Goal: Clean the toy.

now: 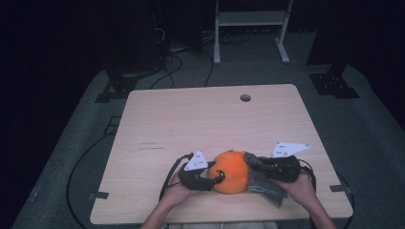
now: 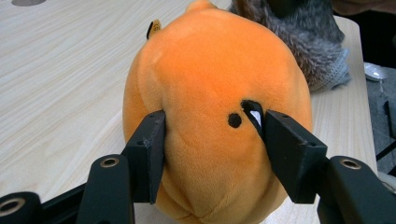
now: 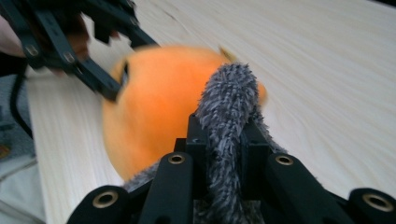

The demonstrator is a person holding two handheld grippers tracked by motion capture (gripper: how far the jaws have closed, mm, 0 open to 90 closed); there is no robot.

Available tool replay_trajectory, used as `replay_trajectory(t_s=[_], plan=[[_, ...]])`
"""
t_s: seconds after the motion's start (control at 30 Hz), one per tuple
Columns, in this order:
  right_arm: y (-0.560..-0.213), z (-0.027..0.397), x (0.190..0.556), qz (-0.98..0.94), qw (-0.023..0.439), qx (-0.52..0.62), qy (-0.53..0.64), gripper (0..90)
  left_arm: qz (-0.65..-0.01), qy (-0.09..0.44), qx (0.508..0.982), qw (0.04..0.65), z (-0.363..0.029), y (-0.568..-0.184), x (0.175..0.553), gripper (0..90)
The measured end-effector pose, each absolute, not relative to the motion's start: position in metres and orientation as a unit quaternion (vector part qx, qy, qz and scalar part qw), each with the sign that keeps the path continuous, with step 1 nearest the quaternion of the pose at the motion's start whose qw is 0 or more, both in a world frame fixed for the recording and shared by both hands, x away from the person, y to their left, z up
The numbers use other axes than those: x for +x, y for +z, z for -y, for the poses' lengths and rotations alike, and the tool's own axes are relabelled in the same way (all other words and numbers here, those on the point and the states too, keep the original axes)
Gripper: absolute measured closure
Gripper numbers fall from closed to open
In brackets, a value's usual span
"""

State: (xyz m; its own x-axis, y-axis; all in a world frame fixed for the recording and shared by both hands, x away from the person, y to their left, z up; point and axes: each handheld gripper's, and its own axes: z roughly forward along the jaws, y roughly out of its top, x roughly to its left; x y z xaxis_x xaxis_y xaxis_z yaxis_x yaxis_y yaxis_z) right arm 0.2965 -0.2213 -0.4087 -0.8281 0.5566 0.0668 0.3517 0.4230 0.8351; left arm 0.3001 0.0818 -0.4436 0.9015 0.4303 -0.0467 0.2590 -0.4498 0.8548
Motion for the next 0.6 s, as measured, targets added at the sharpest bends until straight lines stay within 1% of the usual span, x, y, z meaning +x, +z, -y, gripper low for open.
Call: replay_trajectory(t_s=[0.1,0.17,0.23,0.33,0.43,0.5,0.6], plan=[[-0.417,0.216,0.299,-0.849,0.109,0.271,0.44,77.5,-0.201,0.085,0.845,0.488,-0.083,-0.444,0.3,41.6],[-0.423,0.221,0.299,-0.853,0.102,0.28,0.429,77.4,-0.201,0.086,0.846,0.486,-0.082,-0.444,0.299,41.5],[-0.426,0.226,0.298,-0.86,0.108,0.287,0.409,77.4,-0.198,0.09,0.847,0.485,-0.081,-0.444,0.299,41.5],[-0.415,0.224,0.292,-0.849,0.114,0.273,0.437,77.4,-0.191,0.1,0.851,0.478,-0.078,-0.442,0.296,41.5],[-0.404,0.212,0.29,-0.844,0.116,0.253,0.458,77.3,-0.192,0.102,0.85,0.48,-0.078,-0.443,0.295,41.5],[-0.41,0.208,0.293,-0.855,0.123,0.253,0.436,77.3,-0.193,0.1,0.849,0.482,-0.079,-0.443,0.295,41.5],[-0.416,0.214,0.295,-0.863,0.127,0.261,0.414,77.3,-0.188,0.104,0.849,0.482,-0.074,-0.442,0.295,41.4]])
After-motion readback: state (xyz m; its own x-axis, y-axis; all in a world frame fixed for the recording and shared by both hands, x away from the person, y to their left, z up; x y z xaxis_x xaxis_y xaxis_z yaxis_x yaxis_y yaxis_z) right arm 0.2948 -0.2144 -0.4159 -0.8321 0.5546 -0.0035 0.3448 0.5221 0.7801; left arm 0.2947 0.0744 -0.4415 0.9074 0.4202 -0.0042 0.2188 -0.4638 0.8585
